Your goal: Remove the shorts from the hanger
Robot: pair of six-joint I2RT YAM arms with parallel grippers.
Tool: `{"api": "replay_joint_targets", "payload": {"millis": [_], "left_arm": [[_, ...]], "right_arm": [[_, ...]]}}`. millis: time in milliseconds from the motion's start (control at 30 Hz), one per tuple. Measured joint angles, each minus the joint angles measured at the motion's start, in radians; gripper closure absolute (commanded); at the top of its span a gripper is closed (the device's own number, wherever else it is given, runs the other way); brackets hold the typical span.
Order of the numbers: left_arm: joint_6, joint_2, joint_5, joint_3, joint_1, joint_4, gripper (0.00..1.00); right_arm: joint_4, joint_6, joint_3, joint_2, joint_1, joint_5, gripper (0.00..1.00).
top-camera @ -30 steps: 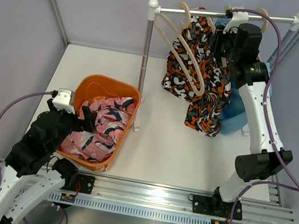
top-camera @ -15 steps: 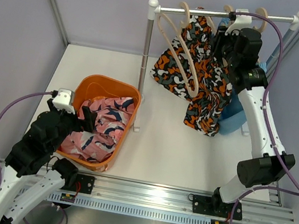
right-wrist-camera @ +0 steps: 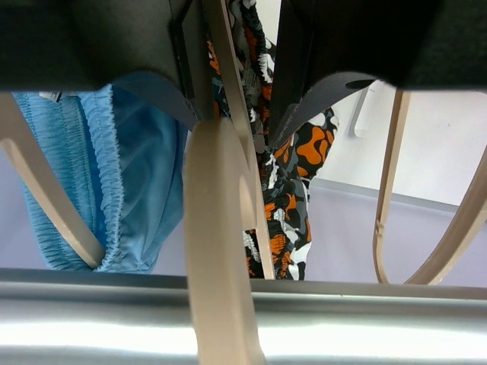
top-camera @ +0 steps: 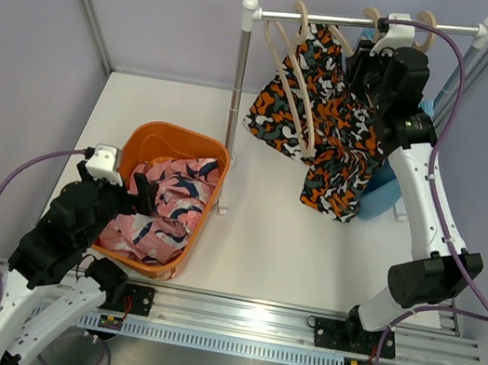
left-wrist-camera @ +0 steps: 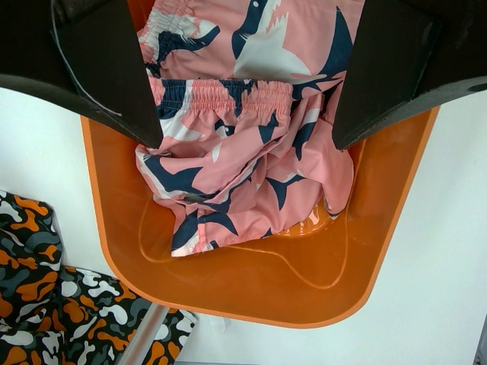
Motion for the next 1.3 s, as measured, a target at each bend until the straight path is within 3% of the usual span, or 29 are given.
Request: {"api": "replay_joint_targets", "payload": {"millis": [400,633,700,767,1300], "left_arm": [[0.0,0.0,0.001,0.0,0.0,0.0,0.01],[0.0,0.0,0.001,0.0,0.0,0.0,0.01],[0.0,0.0,0.001,0.0,0.0,0.0,0.01],[0.0,0.0,0.001,0.0,0.0,0.0,0.01],[0.0,0.019,0.009,-0.002,0.0,0.0,0.01]], "right_arm": [[0.001,0.0,0.032,0.035,0.0,-0.007,0.6],[-0.003,-0.001,0.052,0.055,0.0,-0.008,0.76],[-0.003,-0.003,0.052,0.056,0.0,-0.008,0.92],[-0.003,-0.002,0.052,0.056,0.0,-0.006,1.0],[-0.063,0.016,0.051,-0.016,0.0,0.003,1.0]]}}
